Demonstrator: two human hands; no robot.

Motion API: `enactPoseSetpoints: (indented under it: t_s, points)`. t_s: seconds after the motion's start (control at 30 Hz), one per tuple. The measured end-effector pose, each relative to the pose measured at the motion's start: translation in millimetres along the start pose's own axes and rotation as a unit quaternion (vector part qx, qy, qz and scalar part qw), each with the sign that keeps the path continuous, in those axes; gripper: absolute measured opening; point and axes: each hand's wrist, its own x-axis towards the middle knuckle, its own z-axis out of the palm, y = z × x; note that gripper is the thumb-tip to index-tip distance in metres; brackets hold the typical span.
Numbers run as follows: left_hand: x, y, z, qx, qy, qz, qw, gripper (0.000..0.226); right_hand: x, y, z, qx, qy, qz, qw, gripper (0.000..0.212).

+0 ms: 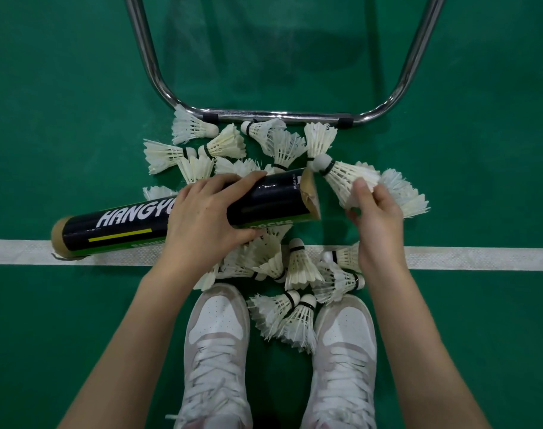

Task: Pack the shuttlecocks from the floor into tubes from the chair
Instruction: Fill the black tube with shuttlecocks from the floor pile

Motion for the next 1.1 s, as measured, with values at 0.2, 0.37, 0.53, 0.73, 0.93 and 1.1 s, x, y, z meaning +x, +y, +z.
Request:
enactPoseSetpoints:
  t_s: [0.2, 0.37, 0.53, 0.73, 0.93, 1.1]
  points:
    - [3.6, 3.4, -1.8, 0.003, -0.003, -0.012, 1.0, 0.08, -25.9, -13.7, -10.2, -0.02, -0.01, -0.065, 0.998, 0.04]
    - [5.9, 3.5, -3.3, 0.009, 0.008, -0.007, 1.0, 0.08, -39.5, -15.4, -9.1, -0.064, -0.039, -0.113, 0.991, 0.021]
    - [5.4, 4.4, -3.7, 0.01, 0.01, -0.005, 1.0, 0.08, -44.0, -20.0, -5.7, -0.092, -0.077, -0.143, 0.982, 0.03]
    - [5.0, 5.6, -0.3, 0.016, 0.009, 0.01, 1.0, 0.081, -45.7, -20.6, 6.3, -0.095, -0.16, -0.144, 0.972, 0.02]
    - [5.4, 7.3, 1.3, 0.021, 0.014, 0.019, 0.999, 0.08, -47.0, -18.1, 13.3, -0.121, -0.16, -0.148, 0.968, 0.028]
    - [4.2, 7.6, 1.7, 0.024, 0.015, 0.027, 0.999, 0.078, -46.9, -16.7, 15.1, -0.148, -0.136, -0.144, 0.969, 0.031]
